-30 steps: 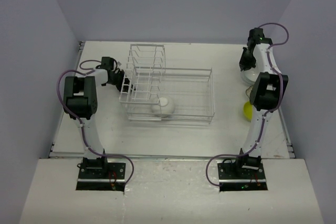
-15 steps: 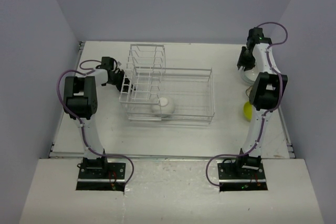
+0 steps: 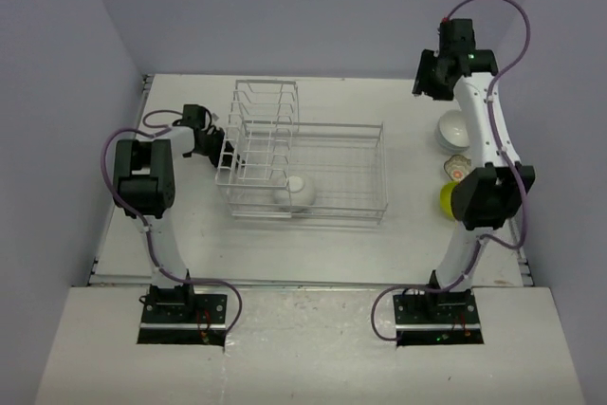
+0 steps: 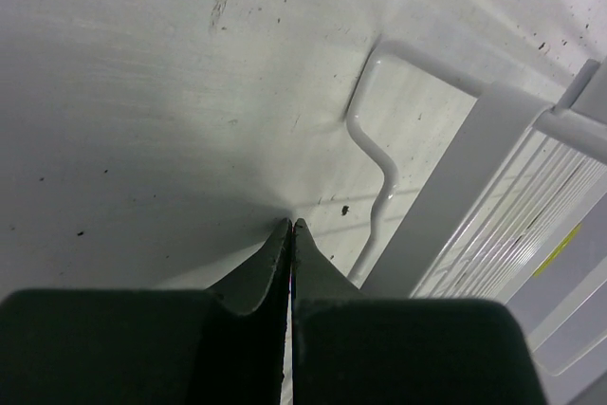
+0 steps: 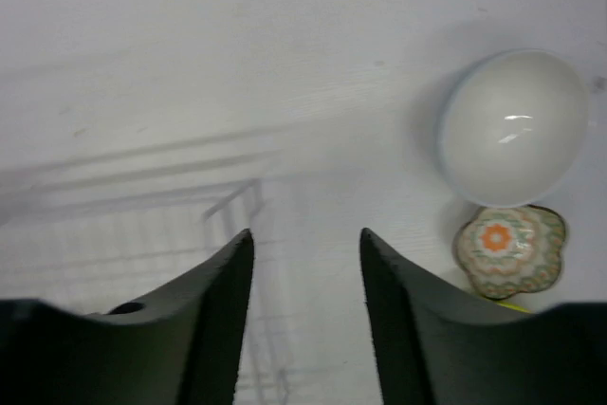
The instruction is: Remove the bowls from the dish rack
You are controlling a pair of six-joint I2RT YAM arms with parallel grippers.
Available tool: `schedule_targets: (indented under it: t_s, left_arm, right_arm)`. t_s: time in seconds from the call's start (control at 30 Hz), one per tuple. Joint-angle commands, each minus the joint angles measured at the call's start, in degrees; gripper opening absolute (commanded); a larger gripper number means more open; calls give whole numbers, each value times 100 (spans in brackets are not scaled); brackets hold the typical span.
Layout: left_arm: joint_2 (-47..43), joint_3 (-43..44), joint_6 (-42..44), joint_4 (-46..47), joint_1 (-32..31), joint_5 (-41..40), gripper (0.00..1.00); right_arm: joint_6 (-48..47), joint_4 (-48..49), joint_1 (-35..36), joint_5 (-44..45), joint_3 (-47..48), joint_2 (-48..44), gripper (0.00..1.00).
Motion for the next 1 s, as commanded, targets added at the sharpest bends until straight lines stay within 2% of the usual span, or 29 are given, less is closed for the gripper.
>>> schedule_targets:
  t_s: [0.0,0.03,0.1,0.13,0.23,0.27,0.33,0.37,0.47,0.57,0.97]
  left_arm:
    - [-334,-172,36,-184,-12,-232,0]
    - [-439,-181,45,-237,-12,-277,0]
    - [-605,-251,54,-289,-12,-364,0]
    - [-650,-260,54,-298,-12,-365,0]
    - [-712,-94,185,-588,-12,-391,0]
    - [-747,-67,186,-632,-12,-391,0]
    - [-861,-49,125,-659,-12,-374,0]
    - [-888,-49,115,-659,-12,-339,0]
    - [-1002,-49,124,-711,-12,-304,0]
    - [-1168,-181,185,-738,-12,-304,0]
    - [-1722,-594,361,-878,-12,-523,0]
  right_arm:
    - [416,-185,741,-845,-371,-1326,50]
    - [512,-97,822,-1972,-608,-1659,42]
    - [942,297,1076,-2928,-1381,-1985,40]
    - [1266,578,1164,-3759,-1749,-2396,43]
    - [2012,1756,1499,-4773,-3469,-3135,59]
    - [2173,1985,1534,-4952,-3763,-3269,62]
    - [2578,2600,1569,-5329,-4534,-3593,75]
    - [2657,2898,1604,-5375,-4713,-3665,83]
    - [2588,2850,1841,-5472,-4909,-3631,94]
    - [2359,2690,2113,-5385,-4829,-3377,99]
    - [2482,3349,2492,-5350,-5427,-2735,99]
